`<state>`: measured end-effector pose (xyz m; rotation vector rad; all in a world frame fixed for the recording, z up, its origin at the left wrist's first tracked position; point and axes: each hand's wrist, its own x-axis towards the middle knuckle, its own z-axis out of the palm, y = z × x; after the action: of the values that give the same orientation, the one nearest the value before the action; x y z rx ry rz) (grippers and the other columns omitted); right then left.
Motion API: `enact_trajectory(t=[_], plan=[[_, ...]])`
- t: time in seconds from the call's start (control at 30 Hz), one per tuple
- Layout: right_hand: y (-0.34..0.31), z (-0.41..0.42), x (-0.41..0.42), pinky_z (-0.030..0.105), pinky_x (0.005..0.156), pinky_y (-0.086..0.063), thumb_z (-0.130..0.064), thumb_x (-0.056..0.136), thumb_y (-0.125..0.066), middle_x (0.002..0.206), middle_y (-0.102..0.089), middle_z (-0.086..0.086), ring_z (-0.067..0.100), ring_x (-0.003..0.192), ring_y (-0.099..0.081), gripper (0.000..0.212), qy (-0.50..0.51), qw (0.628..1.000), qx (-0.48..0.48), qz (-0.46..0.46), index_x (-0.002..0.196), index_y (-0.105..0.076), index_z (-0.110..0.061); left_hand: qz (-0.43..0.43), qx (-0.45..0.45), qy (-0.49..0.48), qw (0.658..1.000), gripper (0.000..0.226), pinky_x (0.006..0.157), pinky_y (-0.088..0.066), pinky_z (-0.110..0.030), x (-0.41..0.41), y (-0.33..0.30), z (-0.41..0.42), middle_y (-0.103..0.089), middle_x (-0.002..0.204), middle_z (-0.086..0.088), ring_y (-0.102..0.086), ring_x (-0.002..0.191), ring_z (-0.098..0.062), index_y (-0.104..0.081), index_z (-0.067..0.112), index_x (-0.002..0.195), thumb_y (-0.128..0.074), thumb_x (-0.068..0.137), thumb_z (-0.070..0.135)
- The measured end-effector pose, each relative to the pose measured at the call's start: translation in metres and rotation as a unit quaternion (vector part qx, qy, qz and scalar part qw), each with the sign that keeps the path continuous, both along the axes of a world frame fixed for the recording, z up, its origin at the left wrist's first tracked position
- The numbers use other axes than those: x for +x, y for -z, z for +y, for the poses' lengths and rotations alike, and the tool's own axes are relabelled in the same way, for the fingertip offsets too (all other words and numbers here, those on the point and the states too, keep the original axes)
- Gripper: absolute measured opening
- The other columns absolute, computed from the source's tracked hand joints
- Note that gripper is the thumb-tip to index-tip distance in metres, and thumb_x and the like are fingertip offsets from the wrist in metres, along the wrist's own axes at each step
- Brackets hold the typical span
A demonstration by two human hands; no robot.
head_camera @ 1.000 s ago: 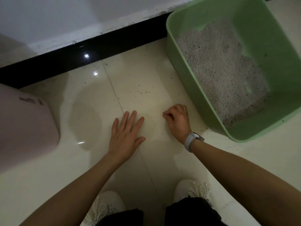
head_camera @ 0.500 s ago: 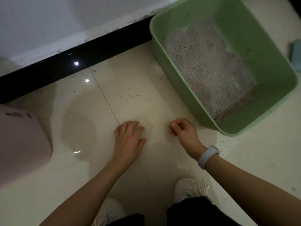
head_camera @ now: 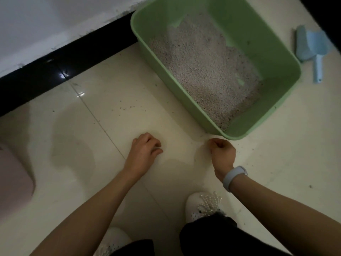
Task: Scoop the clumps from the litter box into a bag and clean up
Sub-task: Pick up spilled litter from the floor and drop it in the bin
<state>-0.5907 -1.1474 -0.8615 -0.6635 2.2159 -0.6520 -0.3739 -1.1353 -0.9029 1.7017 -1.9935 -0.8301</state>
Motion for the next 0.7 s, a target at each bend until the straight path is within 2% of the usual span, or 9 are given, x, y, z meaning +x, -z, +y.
enact_trajectory(t=[0.07, 0.2, 0.27, 0.37, 0.43, 0.5, 0.57, 0.63, 0.7], plan=[[0.0, -0.002, 0.001, 0.031, 0.07, -0.044, -0.013, 0.086, -0.059, 0.078, -0.061, 0.009, 0.024, 0.075, -0.054, 0.006, -0.004, 1.0, 0.0, 0.015, 0.082, -0.064, -0.014, 0.005, 0.01, -0.004, 1.0, 0.012, 0.071, -0.035, -0.031, 0.0, 0.0, 0.0, -0.056, 0.077, -0.006, -0.049, 0.076, -0.016, -0.066, 0.007, 0.075, -0.068, 0.07, 0.018], [-0.001, -0.005, 0.007, 0.031, 0.074, -0.044, -0.013, 0.087, -0.057, 0.078, -0.059, 0.008, 0.024, 0.078, -0.054, 0.014, -0.005, 1.0, 0.001, 0.031, 0.09, -0.068, -0.006, -0.016, -0.001, -0.004, 1.0, 0.014, 0.067, -0.029, -0.025, 0.0, -0.002, 0.001, -0.055, 0.072, -0.005, -0.044, 0.074, -0.013, -0.067, 0.007, 0.071, -0.065, 0.072, 0.02], [-0.002, -0.007, 0.011, 0.03, 0.075, -0.043, -0.012, 0.087, -0.057, 0.079, -0.059, 0.009, 0.024, 0.079, -0.054, 0.015, 0.004, 0.999, 0.001, 0.033, 0.092, -0.069, -0.004, -0.04, -0.011, 0.005, 0.999, 0.014, 0.065, -0.029, -0.027, 0.0, -0.003, 0.0, -0.055, 0.069, -0.006, -0.051, 0.07, -0.02, -0.067, 0.007, 0.069, -0.065, 0.071, 0.021], [-0.002, -0.01, 0.015, 0.025, 0.072, -0.038, -0.008, 0.088, -0.055, 0.086, -0.062, 0.012, 0.022, 0.081, -0.052, 0.016, 0.009, 0.999, -0.006, 0.03, 0.091, -0.066, 0.002, -0.07, -0.012, 0.034, 0.997, 0.015, 0.063, -0.039, -0.03, 0.0, -0.006, -0.002, -0.056, 0.067, -0.007, -0.057, 0.062, -0.028, -0.066, 0.007, 0.066, -0.065, 0.07, 0.021], [0.001, -0.009, 0.017, 0.023, 0.07, -0.034, -0.004, 0.088, -0.051, 0.09, -0.062, 0.016, 0.026, 0.085, -0.054, 0.016, -0.024, 0.999, -0.008, 0.041, 0.089, -0.064, 0.005, -0.05, 0.011, 0.011, 0.999, 0.013, 0.063, -0.042, -0.031, -0.001, -0.01, -0.004, -0.058, 0.071, -0.008, -0.056, 0.065, -0.027, -0.065, 0.005, 0.071, -0.067, 0.076, 0.017], [0.006, -0.006, 0.018, 0.023, 0.071, -0.031, 0.001, 0.088, -0.048, 0.096, -0.061, 0.023, 0.034, 0.091, -0.055, 0.017, -0.086, 0.994, -0.009, 0.071, 0.085, -0.063, 0.007, 0.018, 0.066, -0.066, 0.995, 0.009, 0.068, -0.039, -0.026, -0.004, -0.019, -0.005, -0.057, 0.079, -0.007, -0.052, 0.071, -0.02, -0.064, 0.003, 0.079, -0.067, 0.082, 0.011], [0.007, -0.001, 0.021, 0.024, 0.069, -0.03, 0.003, 0.087, -0.045, 0.099, -0.058, 0.025, 0.036, 0.093, -0.053, 0.017, -0.151, 0.985, -0.011, 0.082, 0.086, -0.062, 0.009, 0.116, 0.142, -0.168, 0.969, 0.007, 0.065, -0.038, -0.015, -0.006, -0.028, -0.003, -0.058, 0.076, -0.002, -0.052, 0.068, -0.011, -0.061, 0.006, 0.079, -0.064, 0.085, 0.008], [0.001, 0.005, 0.03, 0.023, 0.068, -0.029, 0.0, 0.09, -0.044, 0.096, -0.057, 0.018, 0.029, 0.089, -0.051, 0.018, -0.206, 0.978, -0.005, 0.041, 0.093, -0.061, 0.007, 0.241, 0.211, -0.255, 0.912, 0.015, 0.059, -0.043, -0.008, -0.006, -0.036, 0.001, -0.058, 0.068, -0.003, -0.056, 0.057, -0.001, -0.058, 0.009, 0.074, -0.061, 0.085, 0.0], [-0.008, 0.008, 0.046, 0.019, 0.062, -0.028, -0.006, 0.093, -0.046, 0.088, -0.055, 0.006, 0.02, 0.081, -0.048, 0.016, -0.273, 0.962, 0.005, -0.031, 0.096, -0.06, 0.0, 0.345, 0.253, -0.315, 0.847, 0.019, 0.057, -0.048, -0.009, -0.002, -0.04, 0.006, -0.058, 0.068, -0.008, -0.058, 0.051, 0.001, -0.058, 0.009, 0.075, -0.057, 0.085, -0.008]])
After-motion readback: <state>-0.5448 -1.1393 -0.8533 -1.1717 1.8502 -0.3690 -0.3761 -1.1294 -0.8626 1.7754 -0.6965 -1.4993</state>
